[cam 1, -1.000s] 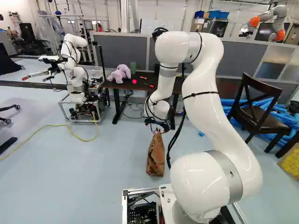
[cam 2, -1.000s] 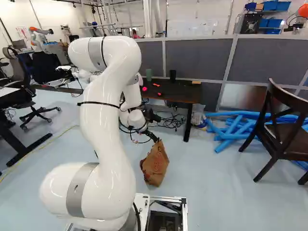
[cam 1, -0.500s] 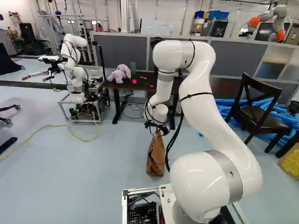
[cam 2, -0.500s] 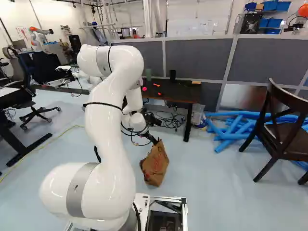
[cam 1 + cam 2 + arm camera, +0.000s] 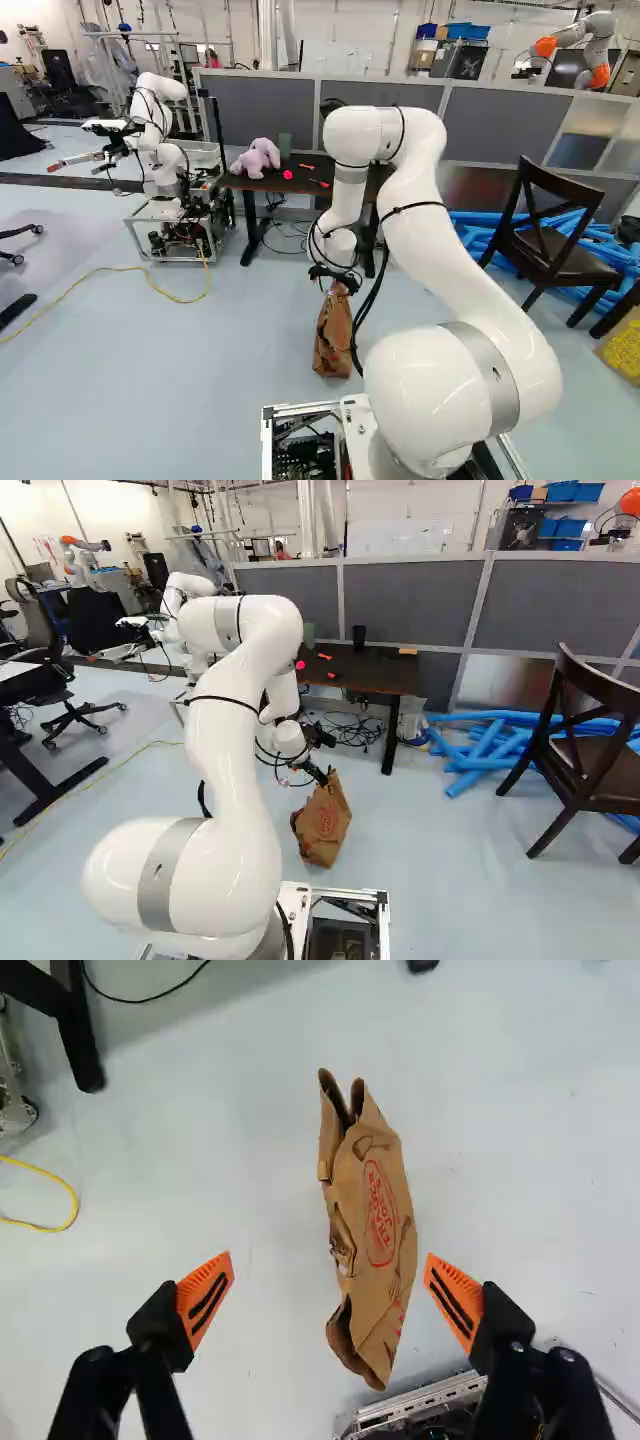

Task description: Pick up the bag on the ground and place it on the table

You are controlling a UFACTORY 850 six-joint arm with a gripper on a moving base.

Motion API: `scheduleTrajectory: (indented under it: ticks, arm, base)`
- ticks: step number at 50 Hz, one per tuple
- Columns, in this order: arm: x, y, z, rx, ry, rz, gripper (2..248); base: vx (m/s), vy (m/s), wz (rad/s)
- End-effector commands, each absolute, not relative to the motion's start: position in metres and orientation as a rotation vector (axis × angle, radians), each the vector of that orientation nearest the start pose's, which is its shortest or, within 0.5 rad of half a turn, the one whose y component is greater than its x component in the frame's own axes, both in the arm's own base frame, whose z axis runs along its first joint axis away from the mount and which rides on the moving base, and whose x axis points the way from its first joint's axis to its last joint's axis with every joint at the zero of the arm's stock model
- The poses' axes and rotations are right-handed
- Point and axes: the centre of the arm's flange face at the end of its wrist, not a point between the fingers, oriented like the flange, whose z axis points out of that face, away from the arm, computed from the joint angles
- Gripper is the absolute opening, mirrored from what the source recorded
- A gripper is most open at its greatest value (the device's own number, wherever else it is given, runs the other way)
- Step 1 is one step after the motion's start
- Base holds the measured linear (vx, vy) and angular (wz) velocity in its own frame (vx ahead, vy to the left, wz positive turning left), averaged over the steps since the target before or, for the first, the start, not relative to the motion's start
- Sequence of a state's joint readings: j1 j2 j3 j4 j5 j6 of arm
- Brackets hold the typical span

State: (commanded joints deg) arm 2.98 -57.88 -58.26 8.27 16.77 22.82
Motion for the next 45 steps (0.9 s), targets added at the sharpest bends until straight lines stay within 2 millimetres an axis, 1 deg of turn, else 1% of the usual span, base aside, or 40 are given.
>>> scheduleTrajectory:
  ticks: [17,45]
  arm:
    - [0.515,0.023,0.034,-2.987,0.749,-0.387,247]
    - [0.52,0.02,-0.009,-3.01,0.766,-0.271,247]
  base:
    - [0.0,0.0,0.0]
    - [0.0,0.0,0.0]
